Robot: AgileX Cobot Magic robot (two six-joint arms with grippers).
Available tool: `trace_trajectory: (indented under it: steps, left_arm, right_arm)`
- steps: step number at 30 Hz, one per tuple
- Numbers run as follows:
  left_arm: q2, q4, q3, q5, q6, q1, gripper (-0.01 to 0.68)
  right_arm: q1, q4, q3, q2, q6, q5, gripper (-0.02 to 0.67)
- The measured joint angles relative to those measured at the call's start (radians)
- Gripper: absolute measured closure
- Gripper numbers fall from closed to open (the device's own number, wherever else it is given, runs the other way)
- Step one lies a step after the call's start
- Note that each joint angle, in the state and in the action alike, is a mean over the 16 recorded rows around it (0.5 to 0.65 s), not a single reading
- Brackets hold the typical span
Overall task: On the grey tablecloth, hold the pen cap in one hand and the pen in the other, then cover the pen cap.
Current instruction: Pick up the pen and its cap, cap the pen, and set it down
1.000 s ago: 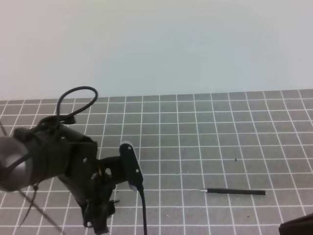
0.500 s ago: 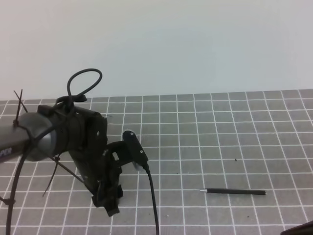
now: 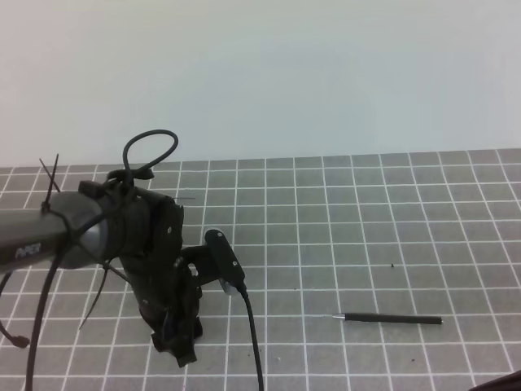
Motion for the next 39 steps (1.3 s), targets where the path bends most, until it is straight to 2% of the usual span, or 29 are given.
trace_trajectory:
  steps: [9, 13, 19, 30, 34, 39]
  left_arm:
    - [0.004, 0.039, 0.000, -0.003, 0.008, 0.000, 0.606]
    - [-0.026, 0.051, 0.000, 0.009, 0.035, 0.000, 0.664]
    - [-0.107, 0.020, 0.000, 0.053, 0.128, 0.000, 0.673]
    - [-0.273, -0.144, 0.000, 0.210, 0.324, 0.000, 0.673]
    - [-0.313, -0.189, 0.000, 0.258, 0.349, 0.000, 0.673]
    - [-0.347, -0.228, 0.000, 0.296, 0.339, 0.000, 0.673]
  right_arm:
    - [0.000, -0.005, 0.000, 0.000, -0.001, 0.003, 0.641]
    - [0.000, -0.016, 0.000, 0.000, -0.011, 0.003, 0.641]
    - [0.000, -0.044, 0.000, 0.000, -0.051, -0.008, 0.641]
    - [0.016, -0.124, -0.049, 0.024, -0.153, -0.041, 0.641]
    - [0.064, -0.225, -0.132, 0.076, -0.145, -0.025, 0.641]
    - [0.158, -0.417, -0.267, 0.191, -0.109, 0.008, 0.641]
